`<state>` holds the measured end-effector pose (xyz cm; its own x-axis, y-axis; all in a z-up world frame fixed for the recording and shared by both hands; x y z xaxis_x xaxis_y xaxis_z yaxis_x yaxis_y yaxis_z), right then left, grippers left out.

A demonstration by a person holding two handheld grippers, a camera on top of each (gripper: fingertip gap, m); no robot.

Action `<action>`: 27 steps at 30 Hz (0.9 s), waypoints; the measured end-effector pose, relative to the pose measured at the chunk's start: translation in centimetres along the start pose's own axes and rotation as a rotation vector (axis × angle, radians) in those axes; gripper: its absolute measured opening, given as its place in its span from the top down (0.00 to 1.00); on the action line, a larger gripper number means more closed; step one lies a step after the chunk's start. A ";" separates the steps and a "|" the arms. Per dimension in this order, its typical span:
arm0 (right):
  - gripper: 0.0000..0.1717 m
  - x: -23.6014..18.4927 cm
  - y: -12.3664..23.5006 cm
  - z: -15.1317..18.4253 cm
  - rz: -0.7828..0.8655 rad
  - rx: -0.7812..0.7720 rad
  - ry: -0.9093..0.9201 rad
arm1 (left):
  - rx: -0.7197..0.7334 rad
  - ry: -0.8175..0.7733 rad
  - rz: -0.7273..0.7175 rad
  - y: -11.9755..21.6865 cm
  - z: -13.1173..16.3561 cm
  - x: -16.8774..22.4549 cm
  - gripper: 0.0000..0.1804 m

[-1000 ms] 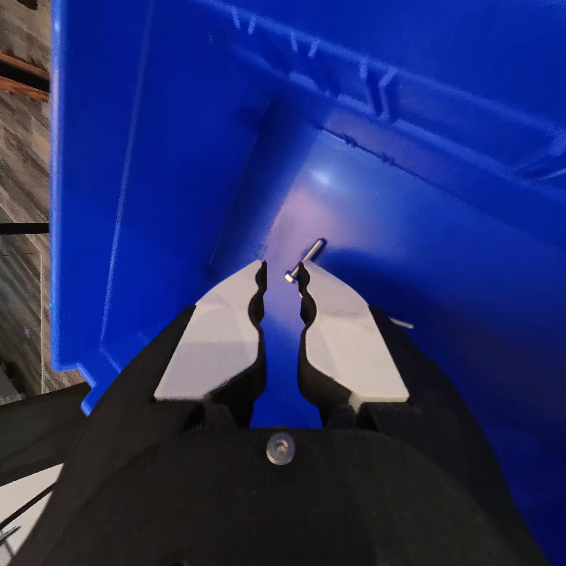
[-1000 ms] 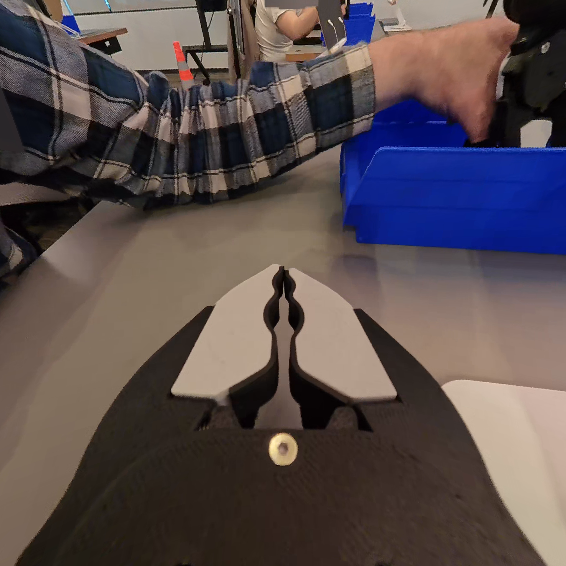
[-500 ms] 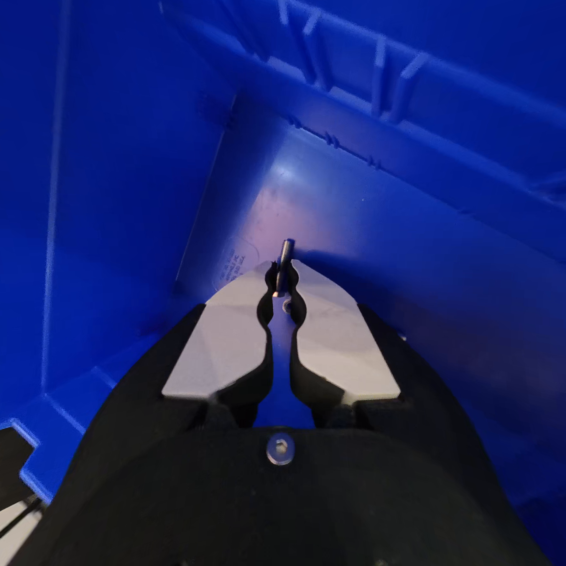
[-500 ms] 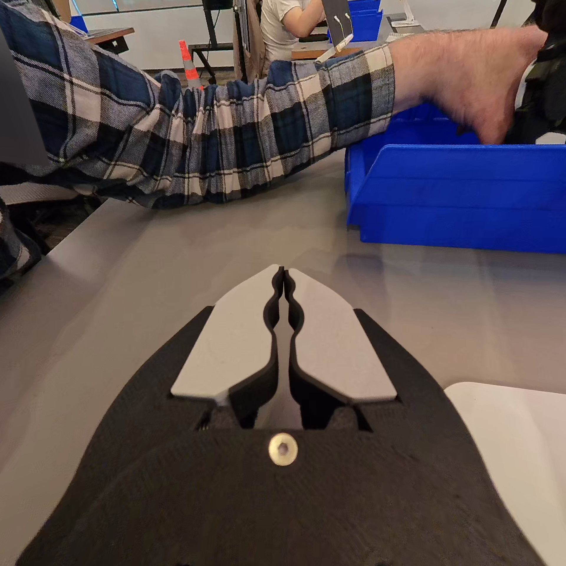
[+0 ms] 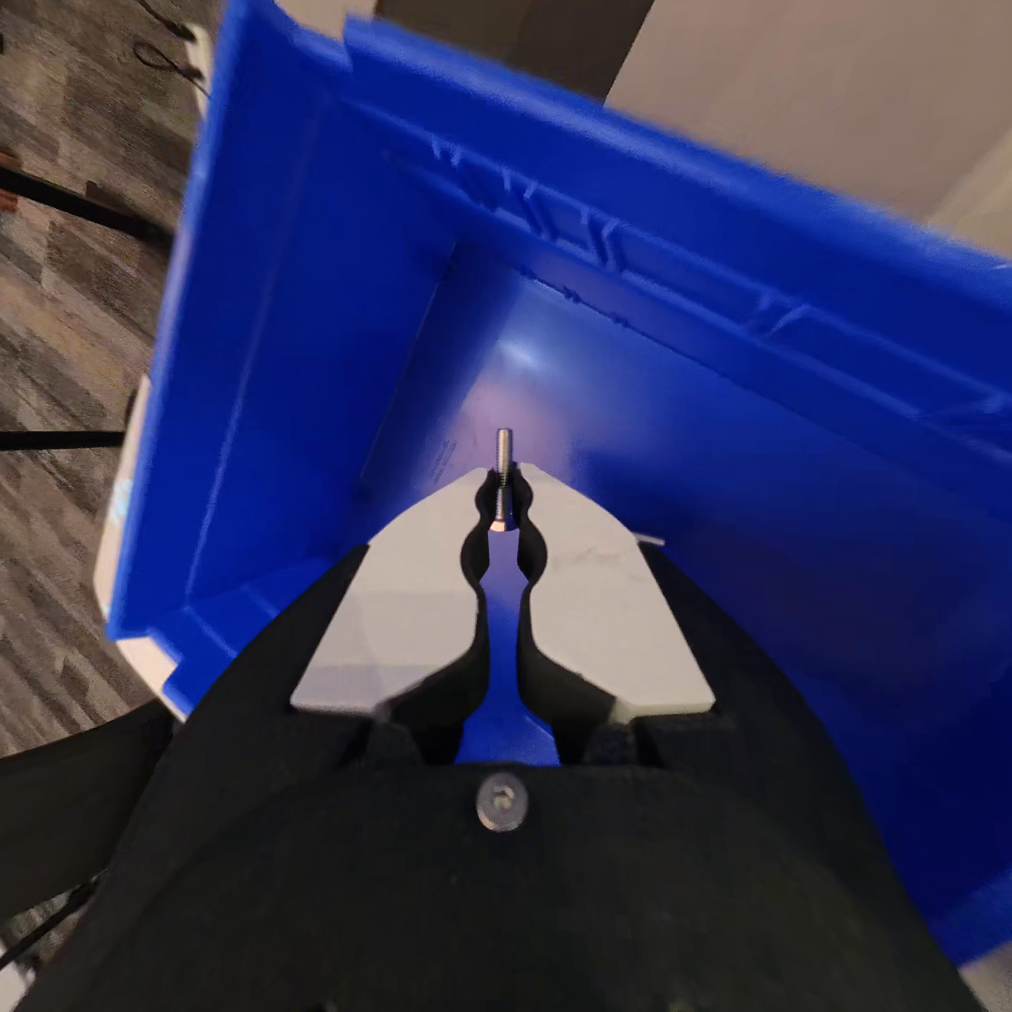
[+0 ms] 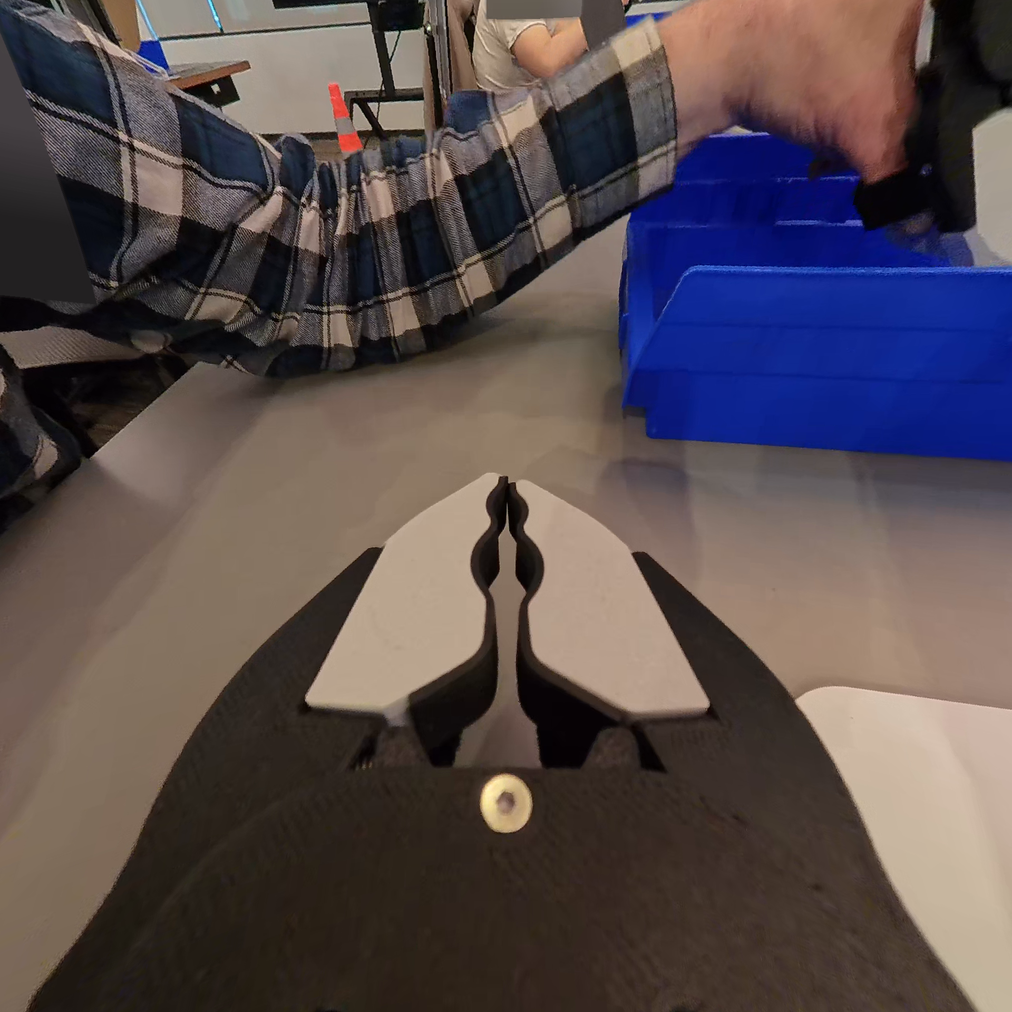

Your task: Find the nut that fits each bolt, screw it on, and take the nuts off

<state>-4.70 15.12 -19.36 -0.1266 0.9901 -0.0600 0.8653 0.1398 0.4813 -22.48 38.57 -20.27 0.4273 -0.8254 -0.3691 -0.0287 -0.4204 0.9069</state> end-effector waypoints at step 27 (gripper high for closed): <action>1.00 2.7 3.1 -0.3 0.112 0.135 -0.068 | 0.184 -0.620 0.370 9.8 -4.1 27.1 0.98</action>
<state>-2.46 18.25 -17.76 0.0031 0.9972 -0.0743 0.9301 0.0244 0.3666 -7.51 13.67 -20.54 -0.2259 -0.9637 -0.1425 -0.2455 -0.0852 0.9656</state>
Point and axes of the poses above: each gripper's, where its closed fingertips meet, y back along the fingers, z out of its underside, x = y × z across the jaws, the point moved 2 cm from there along y, back along the fingers, and after that the axes turned 11 degrees about -x, right-handed, at the moved point
